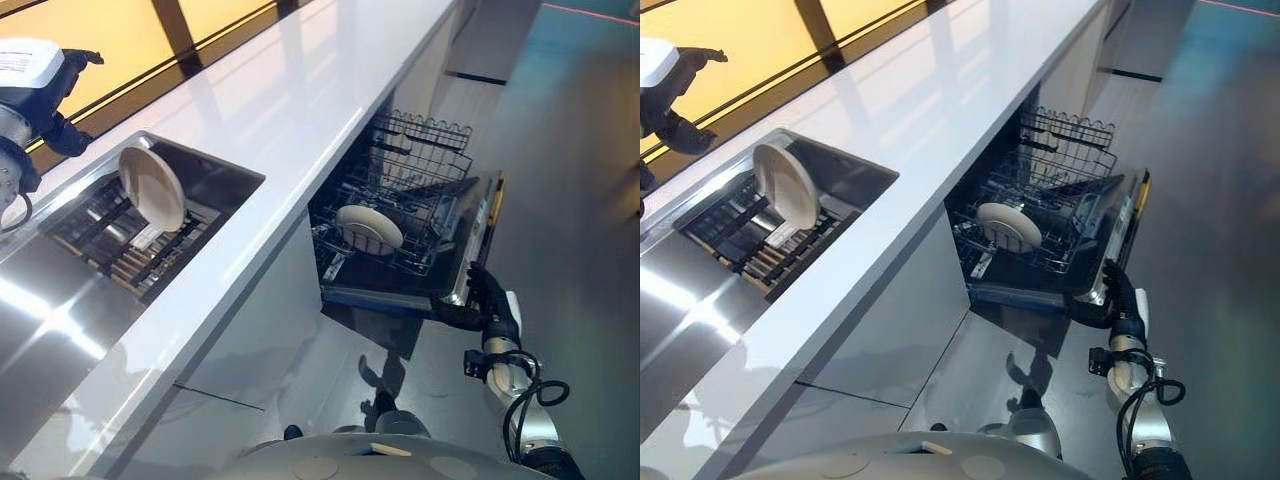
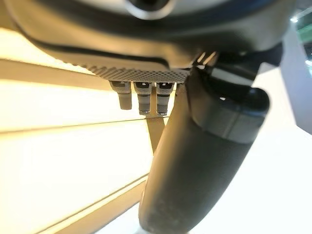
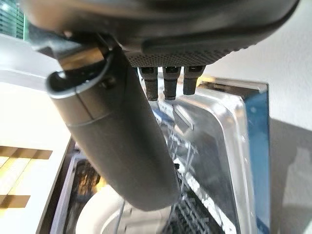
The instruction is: Pick up plates and place into dishwasher.
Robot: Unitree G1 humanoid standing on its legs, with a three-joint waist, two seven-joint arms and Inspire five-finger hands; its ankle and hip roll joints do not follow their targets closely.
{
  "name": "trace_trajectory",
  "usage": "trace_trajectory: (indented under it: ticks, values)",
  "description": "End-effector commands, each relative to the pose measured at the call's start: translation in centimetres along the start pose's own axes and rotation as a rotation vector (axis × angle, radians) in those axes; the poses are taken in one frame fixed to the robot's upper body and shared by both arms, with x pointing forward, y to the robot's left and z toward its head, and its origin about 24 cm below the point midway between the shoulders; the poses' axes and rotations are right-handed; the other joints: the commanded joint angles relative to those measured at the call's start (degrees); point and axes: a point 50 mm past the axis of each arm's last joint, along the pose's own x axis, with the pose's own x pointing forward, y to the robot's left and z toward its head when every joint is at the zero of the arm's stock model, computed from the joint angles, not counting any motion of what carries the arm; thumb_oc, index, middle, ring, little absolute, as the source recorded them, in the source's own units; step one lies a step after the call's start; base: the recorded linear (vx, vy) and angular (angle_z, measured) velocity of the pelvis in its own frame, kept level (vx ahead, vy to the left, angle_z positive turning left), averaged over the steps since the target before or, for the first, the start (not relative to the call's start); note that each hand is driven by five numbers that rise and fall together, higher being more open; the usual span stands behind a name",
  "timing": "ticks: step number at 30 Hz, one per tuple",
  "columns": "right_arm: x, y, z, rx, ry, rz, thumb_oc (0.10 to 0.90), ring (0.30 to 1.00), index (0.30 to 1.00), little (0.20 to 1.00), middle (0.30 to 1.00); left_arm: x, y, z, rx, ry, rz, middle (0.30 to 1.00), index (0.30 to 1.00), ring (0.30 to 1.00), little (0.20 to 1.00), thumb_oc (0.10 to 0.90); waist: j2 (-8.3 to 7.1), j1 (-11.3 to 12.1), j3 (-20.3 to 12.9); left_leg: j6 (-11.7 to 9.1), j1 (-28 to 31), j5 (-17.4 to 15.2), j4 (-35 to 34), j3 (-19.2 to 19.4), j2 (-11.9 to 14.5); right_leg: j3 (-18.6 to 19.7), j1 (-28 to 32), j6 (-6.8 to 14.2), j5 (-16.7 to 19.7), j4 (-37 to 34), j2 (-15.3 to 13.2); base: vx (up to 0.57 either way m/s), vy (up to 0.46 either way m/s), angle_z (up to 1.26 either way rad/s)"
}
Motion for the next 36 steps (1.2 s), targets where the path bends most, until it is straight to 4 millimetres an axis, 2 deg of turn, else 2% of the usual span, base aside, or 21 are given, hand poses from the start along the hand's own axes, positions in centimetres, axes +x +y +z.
trace_trajectory:
  ticks: [1, 4, 6, 7, 10, 15, 23, 36]
  values:
    - [0.6, 0.0, 6.4, -0.146, -0.382, 0.136, 0.800, 0.900, 0.900, 0.900, 0.900, -0.5, 7.1, -4.3, 0.130, 0.181, 0.244, 0.900, 0.900, 0.900, 0.900, 0.800, 2.11, -0.6, -1.8, 3.7, -3.0, -11.2, 7.2, -3.6, -3.5, -0.7, -5.0, 6.3, 0.7, 6.7, -5.0, -0.01, 0.076, -0.28]
    - [0.1, 0.8, 5.7, -0.292, -0.364, 0.288, 0.800, 0.900, 0.900, 0.900, 0.900, -0.1, 7.0, -4.4, 0.168, 0.194, 0.218, 0.900, 0.900, 0.900, 0.900, 0.800, 1.98, -1.3, -1.3, 4.1, -2.9, -11.6, 7.3, -3.4, -4.0, 0.1, -6.2, 6.7, 1.6, 8.0, -5.4, 0.00, 0.104, -0.27]
    - [0.0, 0.4, 4.7, -0.312, -0.323, 0.339, 0.800, 0.900, 0.900, 0.900, 0.900, 0.1, 6.9, -4.6, 0.204, 0.204, 0.188, 0.900, 0.900, 0.900, 0.900, 0.800, 1.69, -1.7, -1.2, 4.2, -3.1, -11.4, 7.2, -3.1, -4.1, 0.8, -7.5, 6.8, 2.7, 8.8, -5.4, -0.01, 0.065, -0.17]
    - [0.0, 0.4, 4.6, -0.313, -0.317, 0.341, 0.800, 0.900, 0.900, 0.900, 0.900, 0.2, 7.0, -4.6, 0.207, 0.203, 0.187, 0.900, 0.900, 0.900, 0.900, 0.800, 1.64, -1.6, -1.3, 4.2, -3.2, -11.3, 7.2, -3.0, -4.1, 0.9, -7.7, 6.8, 2.7, 8.8, -5.4, 0.00, 0.045, -0.18]
    - [-0.4, -0.2, 2.4, -0.398, -0.239, 0.385, 0.800, 0.900, 0.900, 0.900, 0.900, 0.6, 6.4, -4.3, 0.251, 0.209, 0.118, 0.900, 0.900, 0.900, 0.900, 0.800, 1.05, -2.0, -0.9, 4.4, -3.0, -11.7, 7.2, -3.2, -4.3, 1.3, -8.1, 7.1, 3.6, 9.6, -5.5, 0.02, 0.039, -0.25]
    - [-0.6, -0.7, 0.8, -0.435, -0.168, 0.390, 0.800, 0.900, 0.900, 0.900, 0.900, 0.7, 4.7, -4.4, 0.325, 0.223, 0.007, 0.900, 0.900, 0.900, 0.900, 0.800, 0.36, -1.9, -0.8, 4.6, -3.1, -12.3, 7.8, -3.5, -4.5, 1.5, -8.4, 7.3, 4.4, 9.1, -5.9, 0.02, 0.016, -0.06]
    - [-1.0, -0.6, 0.1, -0.442, -0.145, 0.396, 0.800, 0.900, 0.900, 0.900, 0.900, 0.5, 2.8, -4.6, 0.368, 0.198, -0.135, 0.900, 0.900, 0.900, 0.900, 0.800, 0.08, -1.8, -0.9, 4.9, -3.1, -12.9, 8.3, -3.3, -4.6, 1.3, -8.6, 7.6, 5.3, 8.4, -6.1, 0.03, 0.013, -0.02]
    - [-1.6, -0.6, -0.8, -0.464, -0.110, 0.402, 0.800, 0.900, 0.900, 0.900, 0.900, 1.0, 2.2, -3.7, 0.329, 0.134, -0.189, 0.900, 0.900, 0.900, 0.900, 0.800, -0.35, -2.4, -0.4, 5.0, -3.2, -13.1, 8.7, -3.4, -4.7, 1.4, -10.1, 7.9, 7.0, 8.6, -6.1, 0.05, 0.017, -0.03]
